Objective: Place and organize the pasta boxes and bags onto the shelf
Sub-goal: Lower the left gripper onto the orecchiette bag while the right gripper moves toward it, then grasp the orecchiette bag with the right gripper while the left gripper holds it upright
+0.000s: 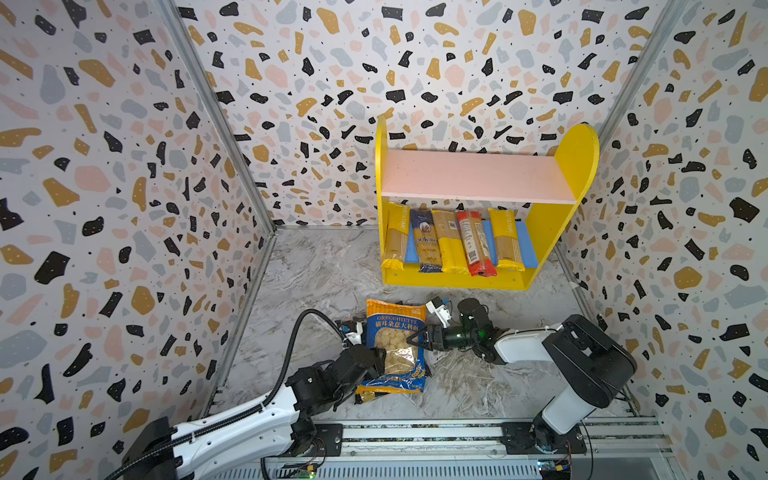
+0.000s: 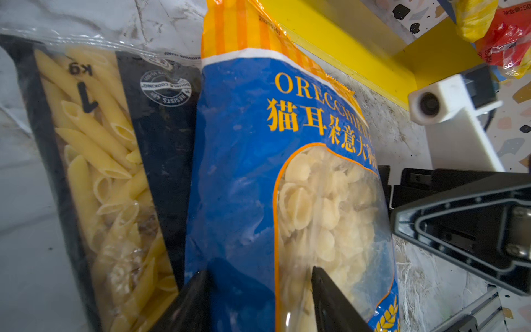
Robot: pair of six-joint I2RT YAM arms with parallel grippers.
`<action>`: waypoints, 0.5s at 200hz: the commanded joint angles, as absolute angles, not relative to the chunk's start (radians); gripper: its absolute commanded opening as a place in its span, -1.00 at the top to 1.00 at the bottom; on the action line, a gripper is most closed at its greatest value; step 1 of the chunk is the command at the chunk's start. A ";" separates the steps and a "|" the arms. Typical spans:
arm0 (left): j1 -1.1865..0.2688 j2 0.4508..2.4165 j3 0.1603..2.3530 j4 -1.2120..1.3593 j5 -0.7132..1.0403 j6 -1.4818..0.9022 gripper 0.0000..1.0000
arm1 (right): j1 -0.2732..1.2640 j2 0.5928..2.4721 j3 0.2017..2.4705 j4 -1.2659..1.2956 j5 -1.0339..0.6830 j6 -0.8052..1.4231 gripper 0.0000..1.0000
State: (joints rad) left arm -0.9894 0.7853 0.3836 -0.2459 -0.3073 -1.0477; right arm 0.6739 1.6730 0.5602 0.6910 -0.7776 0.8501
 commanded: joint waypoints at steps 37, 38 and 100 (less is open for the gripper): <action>-0.986 0.774 0.332 -0.142 -0.276 -1.038 -0.14 | 0.697 1.753 0.624 0.845 -0.827 0.915 -0.98; -0.987 0.775 0.332 -0.141 -0.276 -1.038 -0.14 | 0.698 1.753 0.624 0.846 -0.829 0.915 -0.98; -0.987 0.875 0.347 -0.065 -0.263 -1.010 -0.14 | 0.737 1.740 0.644 0.850 -0.833 0.916 -0.98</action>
State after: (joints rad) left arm -0.9894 0.8349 0.3504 -0.1299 -0.2943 -1.0336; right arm 0.6964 1.7588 0.5949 0.8013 -0.7879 0.9104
